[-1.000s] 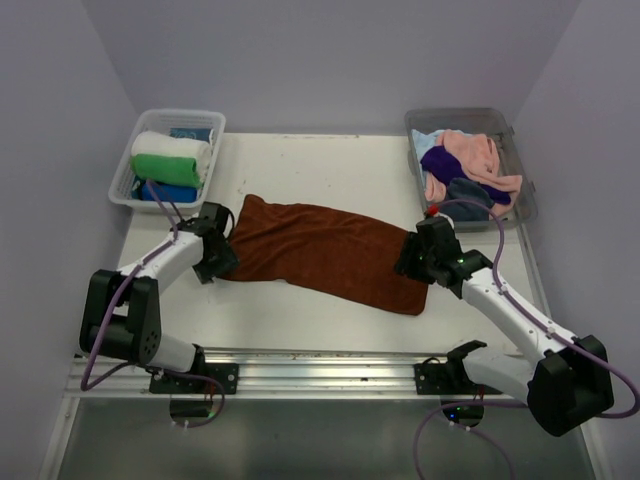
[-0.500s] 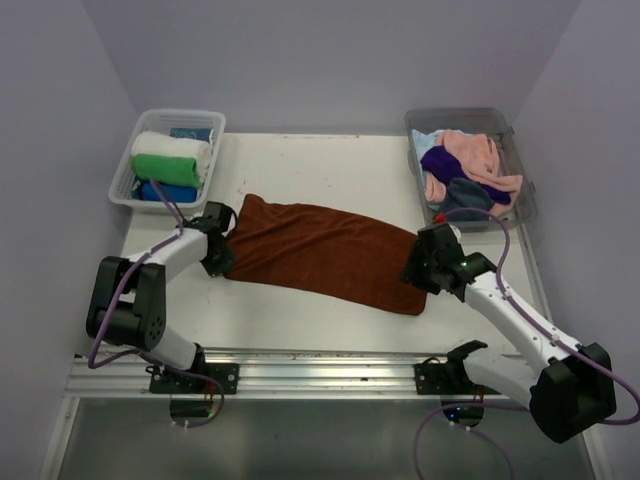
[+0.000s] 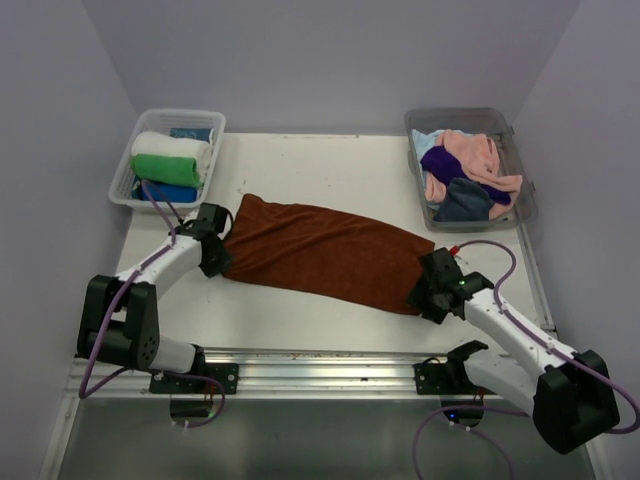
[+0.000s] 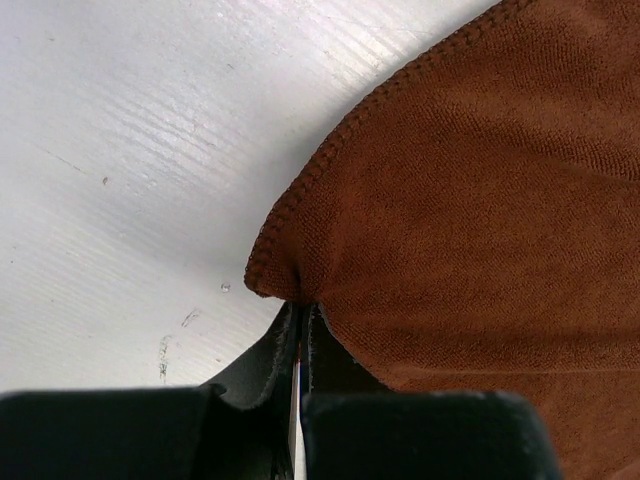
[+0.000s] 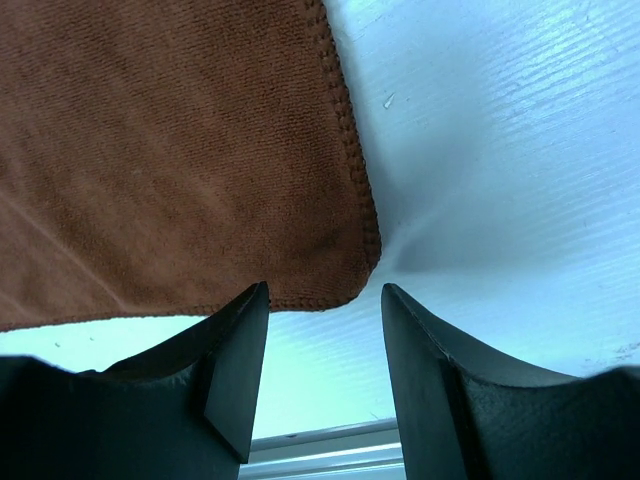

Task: Roll the towels
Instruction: Flatten the towel

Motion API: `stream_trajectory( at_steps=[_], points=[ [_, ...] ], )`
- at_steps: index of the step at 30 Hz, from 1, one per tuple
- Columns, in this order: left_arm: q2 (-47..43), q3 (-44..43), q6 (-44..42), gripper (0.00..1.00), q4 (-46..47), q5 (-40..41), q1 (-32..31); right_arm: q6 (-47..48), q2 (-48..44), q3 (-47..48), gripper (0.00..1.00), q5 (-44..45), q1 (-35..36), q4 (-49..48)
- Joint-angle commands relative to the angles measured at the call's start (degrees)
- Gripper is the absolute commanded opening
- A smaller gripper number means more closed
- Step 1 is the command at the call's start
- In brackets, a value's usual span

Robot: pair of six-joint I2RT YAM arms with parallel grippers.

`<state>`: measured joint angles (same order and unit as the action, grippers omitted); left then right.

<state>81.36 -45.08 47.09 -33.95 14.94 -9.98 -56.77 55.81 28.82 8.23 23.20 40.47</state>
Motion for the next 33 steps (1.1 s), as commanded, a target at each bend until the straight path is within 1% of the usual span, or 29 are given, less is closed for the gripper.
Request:
stream_trajectory(
  at_steps=[1,5,8,9,11,12,14,17,18,19,20,21,23,24,25,30,33],
  points=[
    [-1.6,-0.5,-0.9,0.00,0.3,-0.2,0.5,-3.3,2.0,-0.8,0.52,2.0,-0.1,-3.4],
    [-1.6,-0.8,-1.0,0.00,0.2,-0.2,0.5,-3.6,2.1,-3.0,0.52,2.1,-0.1,-6.8],
    [-1.6,-1.1,-1.1,0.00,-0.1,-0.3,0.5,-3.6,3.1,-4.5,0.45,2.6,-0.1,-9.9],
    [-1.7,-1.6,-1.2,0.00,-0.6,-0.3,0.5,-3.5,3.3,-4.2,0.34,2.3,0.0,-10.1],
    [-2.3,-2.4,-1.5,0.00,-1.1,-0.3,0.5,-3.2,2.7,-3.4,0.16,3.5,-0.1,-9.8],
    [-2.6,-2.9,-1.6,0.00,-1.5,-0.3,0.4,-2.2,2.1,-1.9,0.00,4.1,-0.1,-9.7],
    [-3.8,-5.6,-2.6,0.00,-3.1,-0.2,0.5,0.2,-0.3,0.5,0.00,7.0,-0.1,-8.4],
    [-6.1,-11.9,-4.6,0.00,-5.9,0.0,0.5,4.8,-1.8,7.5,0.00,10.7,-0.3,-6.9],
    [-6.5,-13.9,-5.2,0.00,-6.6,0.2,0.5,6.0,-2.0,11.7,0.00,12.8,-0.4,-6.8],
    [-7.3,-18.2,-6.5,0.00,-7.9,0.4,0.6,7.1,-1.8,13.9,0.00,13.6,-1.0,-6.7],
    [-7.6,-20.3,-7.0,0.00,-8.4,0.6,0.6,9.6,-1.7,16.0,0.00,14.2,-1.0,-7.1],
    [-8.1,-24.3,-7.9,0.00,-8.8,0.7,0.7,10.6,-0.7,20.3,0.00,15.0,-1.0,-7.4],
    [-8.3,-28.0,-8.4,0.00,-8.6,0.3,1.0,12.1,0.3,24.2,0.00,15.5,-1.0,-7.5],
    [-8.6,-29.7,-8.5,0.00,-8.3,0.0,1.3,12.5,0.7,27.8,0.00,15.3,-1.0,-7.7],
    [-9.0,-32.9,-8.3,0.00,-8.4,-0.3,1.3,13.0,0.8,29.6,0.00,15.1,-1.0,-7.9],
    [-14.3,-36.7,-9.4,0.00,-8.1,-0.7,1.4,17.8,-1.1,39.4,0.00,15.0,-1.1,-6.5],
    [-19.6,-38.1,-9.6,0.00,-9.1,0.4,1.5,19.2,-4.5,42.4,0.00,14.8,-1.0,-4.0]
  ],
)
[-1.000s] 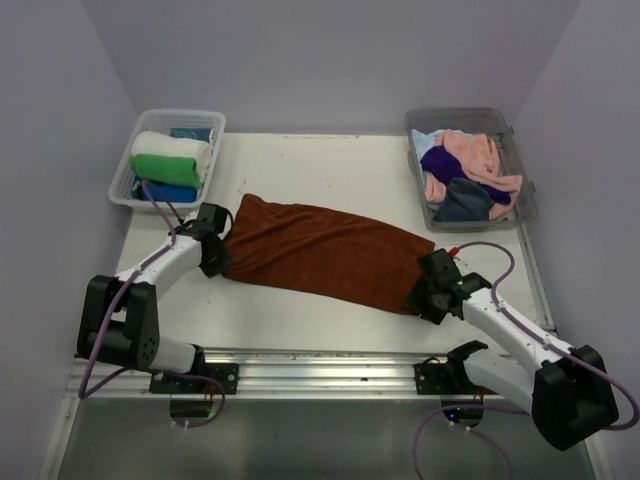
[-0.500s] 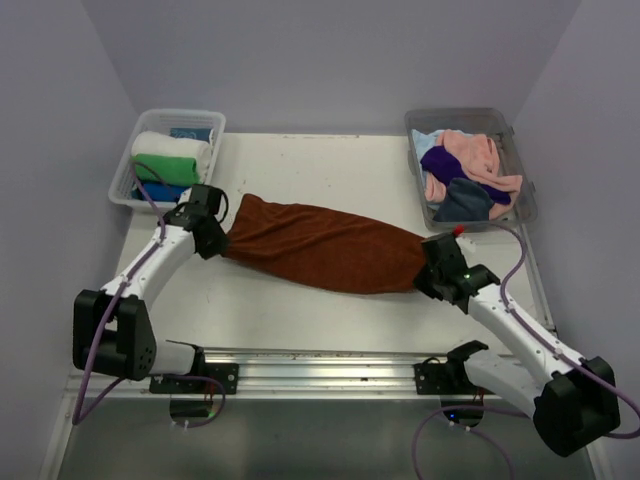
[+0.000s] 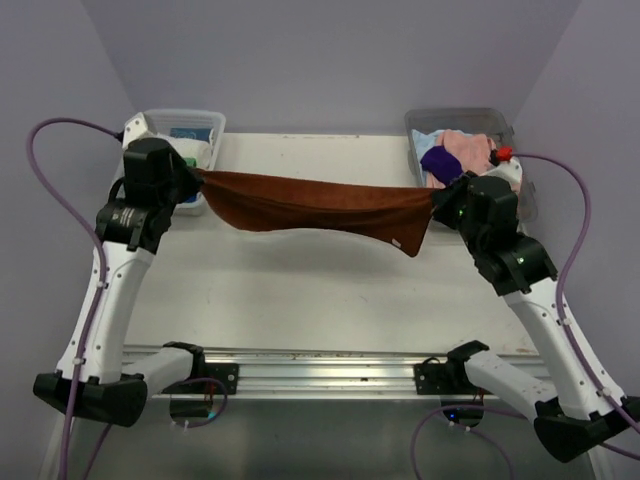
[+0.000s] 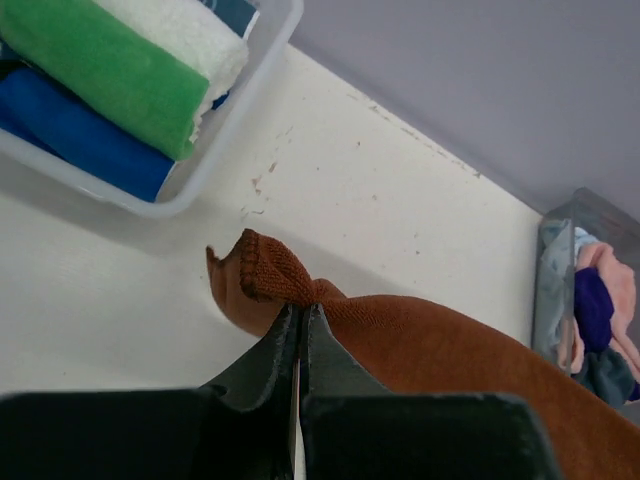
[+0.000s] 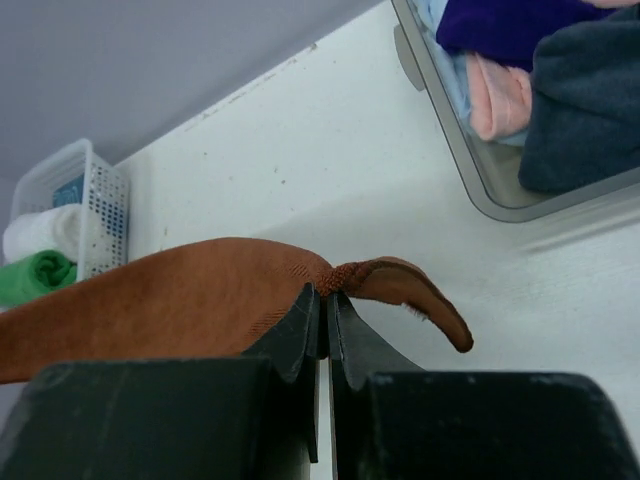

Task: Roll the towels
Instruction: Flatten the towel

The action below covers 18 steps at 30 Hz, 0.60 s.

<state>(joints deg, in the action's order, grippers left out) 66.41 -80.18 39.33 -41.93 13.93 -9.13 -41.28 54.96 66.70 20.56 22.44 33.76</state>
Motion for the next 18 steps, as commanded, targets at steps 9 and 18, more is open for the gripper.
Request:
stream_trajectory(
  at_steps=[9,18],
  points=[
    [-20.5,-3.1,-2.6,0.00,-4.2,2.6,0.6,7.1,-15.7,8.0,0.00,-4.5,-0.2,13.6],
    [-28.2,-11.8,0.4,0.00,-16.4,3.9,0.6,3.1,-22.7,16.4,0.00,-10.7,-0.2,23.9]
  ],
)
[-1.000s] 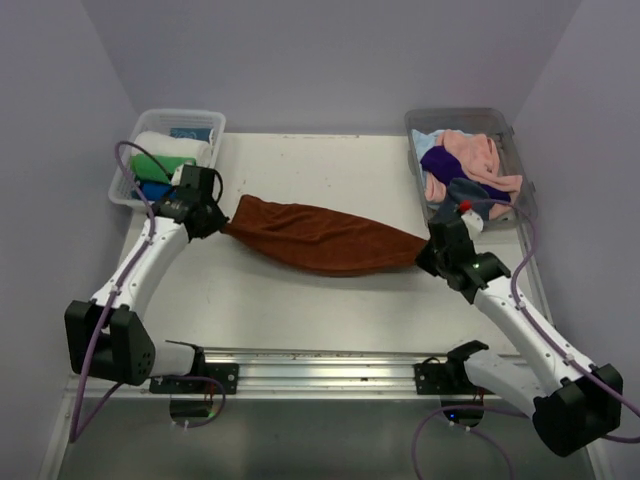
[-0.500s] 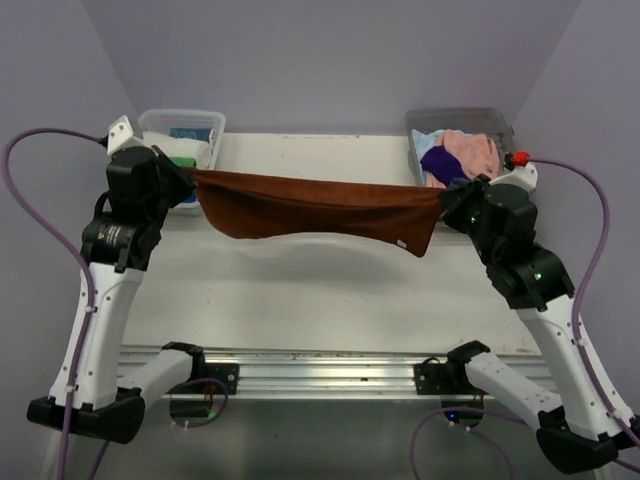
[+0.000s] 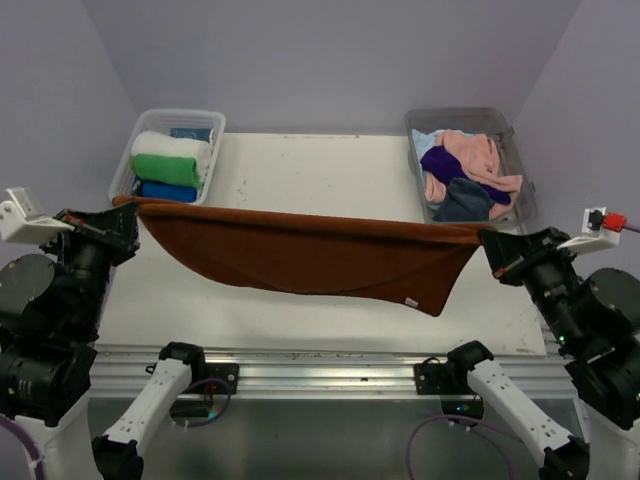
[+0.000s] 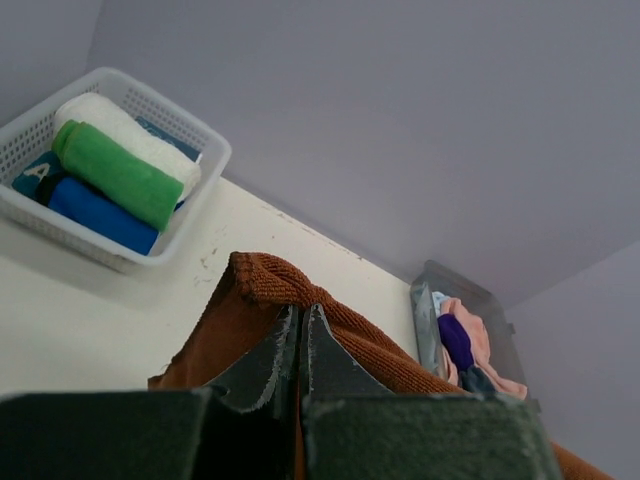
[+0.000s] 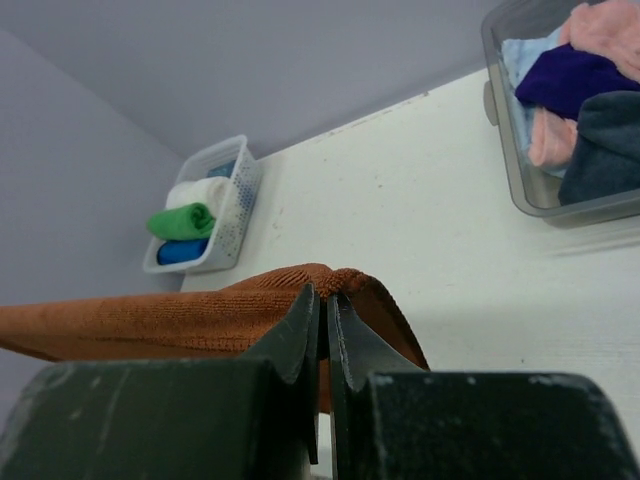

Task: Roll the towels
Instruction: Flatten the towel, then fold the towel

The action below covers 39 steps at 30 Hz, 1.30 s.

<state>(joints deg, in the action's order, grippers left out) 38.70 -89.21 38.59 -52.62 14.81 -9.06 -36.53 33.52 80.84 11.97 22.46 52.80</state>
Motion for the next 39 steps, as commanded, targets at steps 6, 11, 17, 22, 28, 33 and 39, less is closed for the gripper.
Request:
stream_trajectory(
  at_steps=[6,11,17,22,28,33,39],
  points=[
    [0.7,0.2,4.6,0.00,-9.5,5.7,0.4,-5.9,-1.5,-4.2,0.00,-1.5,-0.2,8.0],
    [6.6,11.8,3.8,0.00,-5.3,8.8,0.4,-2.9,5.9,-12.1,0.00,3.8,-0.2,3.7],
    [26.4,24.7,0.6,0.00,11.7,6.4,0.5,3.6,25.9,-21.5,0.00,11.6,-0.2,-13.9],
    [39.4,22.2,-1.2,0.00,17.3,4.5,1.3,5.2,42.5,-20.3,0.00,13.7,-0.8,-25.5],
    [46.3,18.8,-2.9,0.00,19.0,1.6,3.8,7.8,52.2,-15.5,0.00,10.5,-4.3,-28.0],
    [45.1,21.1,-4.3,0.00,19.0,-0.7,5.5,8.8,49.9,-17.4,0.00,5.6,-6.5,-28.3],
    [37.8,29.6,-4.6,0.00,18.3,-3.3,5.5,6.2,40.3,-26.3,0.00,0.6,-6.6,-24.5]
  ],
)
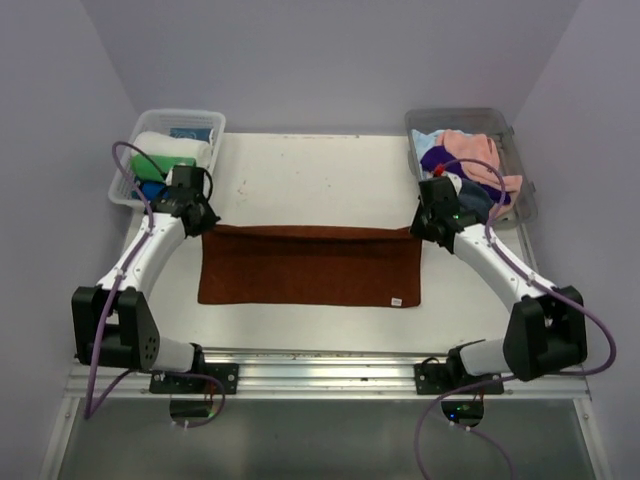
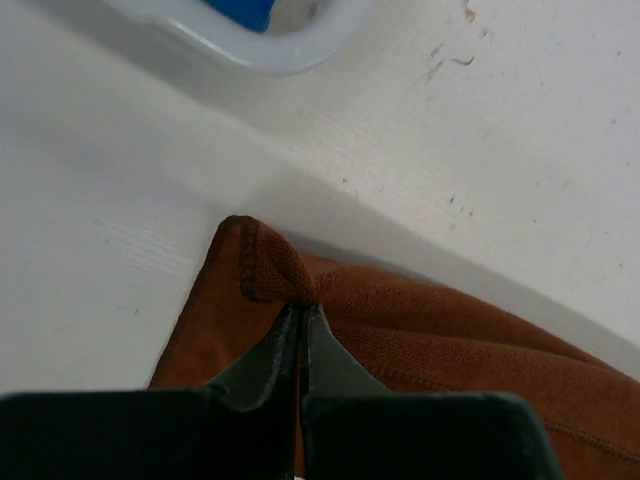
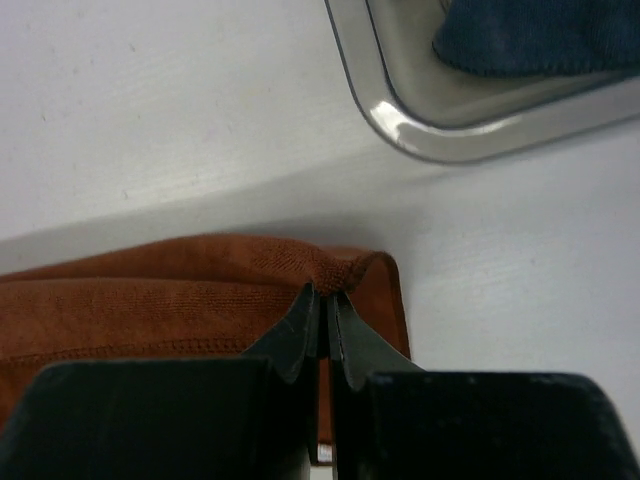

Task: Roll the towels
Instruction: Fold the towel

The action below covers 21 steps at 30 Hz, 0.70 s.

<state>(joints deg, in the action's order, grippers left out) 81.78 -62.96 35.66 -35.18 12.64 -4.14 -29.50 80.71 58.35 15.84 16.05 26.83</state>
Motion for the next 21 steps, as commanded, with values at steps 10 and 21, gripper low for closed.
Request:
stream_trajectory(
  at_steps=[10,21],
  points=[
    [-13.9,14.9,1.2,0.00,-3.9,0.8,0.6,-7.4,-16.9,-15.4,0.00,-12.3,-0.1,8.9],
    [-14.2,22.9,7.0,0.00,-1.2,-2.1,1.0,-9.1,-17.3,-21.1,0.00,-13.7,-0.1,8.4]
  ],
)
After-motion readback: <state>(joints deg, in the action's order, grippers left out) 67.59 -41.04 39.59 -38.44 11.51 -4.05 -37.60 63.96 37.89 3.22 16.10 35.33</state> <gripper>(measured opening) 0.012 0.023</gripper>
